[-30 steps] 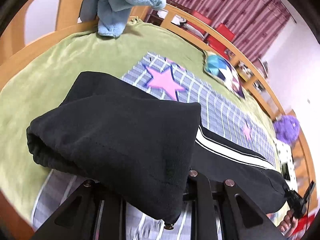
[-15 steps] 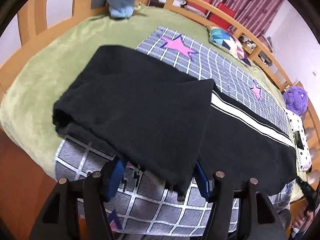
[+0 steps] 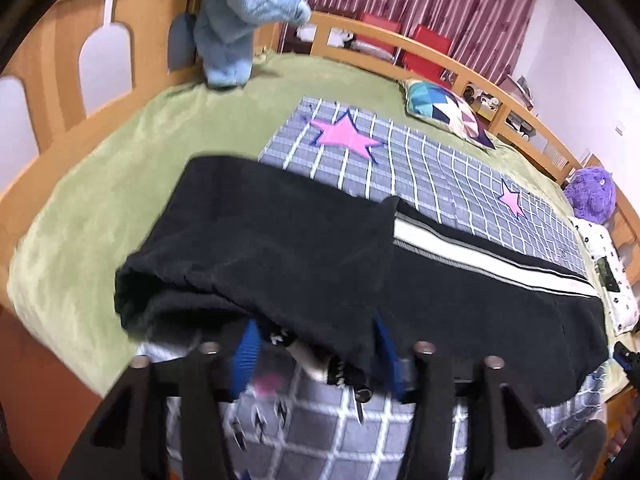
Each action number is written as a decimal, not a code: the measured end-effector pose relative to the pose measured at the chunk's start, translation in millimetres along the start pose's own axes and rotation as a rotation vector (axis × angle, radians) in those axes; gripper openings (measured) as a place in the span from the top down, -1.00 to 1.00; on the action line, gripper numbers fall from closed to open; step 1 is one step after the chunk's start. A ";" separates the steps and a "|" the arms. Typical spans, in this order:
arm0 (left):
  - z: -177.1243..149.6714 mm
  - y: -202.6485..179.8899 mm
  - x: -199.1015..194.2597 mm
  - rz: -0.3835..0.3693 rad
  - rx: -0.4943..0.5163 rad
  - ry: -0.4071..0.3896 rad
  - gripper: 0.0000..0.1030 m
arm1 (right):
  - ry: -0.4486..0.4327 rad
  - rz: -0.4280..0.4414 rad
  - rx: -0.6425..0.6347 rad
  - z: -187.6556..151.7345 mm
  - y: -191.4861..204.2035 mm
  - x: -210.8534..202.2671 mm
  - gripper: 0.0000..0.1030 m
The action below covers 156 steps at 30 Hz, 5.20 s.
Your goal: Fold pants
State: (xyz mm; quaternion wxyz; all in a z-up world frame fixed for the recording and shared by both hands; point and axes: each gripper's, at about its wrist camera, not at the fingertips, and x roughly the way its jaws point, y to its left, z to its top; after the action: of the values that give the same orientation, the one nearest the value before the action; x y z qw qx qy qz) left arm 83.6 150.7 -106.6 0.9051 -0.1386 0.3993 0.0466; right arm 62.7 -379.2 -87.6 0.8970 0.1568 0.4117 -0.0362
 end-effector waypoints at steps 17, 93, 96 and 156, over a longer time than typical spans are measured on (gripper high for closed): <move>107.3 74.3 50.6 0.151 -0.148 -0.013 -0.07 | 0.066 -0.052 -0.028 29.4 39.3 55.0 0.37; 17.4 -6.4 25.7 0.224 -0.106 0.075 -0.17 | 0.073 -0.058 0.197 -5.6 -127.8 32.7 -0.05; 24.5 -44.3 32.3 0.149 -0.037 0.084 -0.17 | 0.058 -0.003 0.243 0.5 -142.9 38.1 -0.05; -39.4 -111.0 85.0 -0.061 0.112 0.293 -0.36 | 0.064 -0.295 0.243 -44.8 -250.4 -10.7 -0.04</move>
State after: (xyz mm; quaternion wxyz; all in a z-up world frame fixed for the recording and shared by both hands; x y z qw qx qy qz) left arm 134.8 30.8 -170.7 0.8446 -0.1053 0.5245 -0.0238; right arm -25.6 -603.4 -170.0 0.8430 0.2030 0.4510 -0.2115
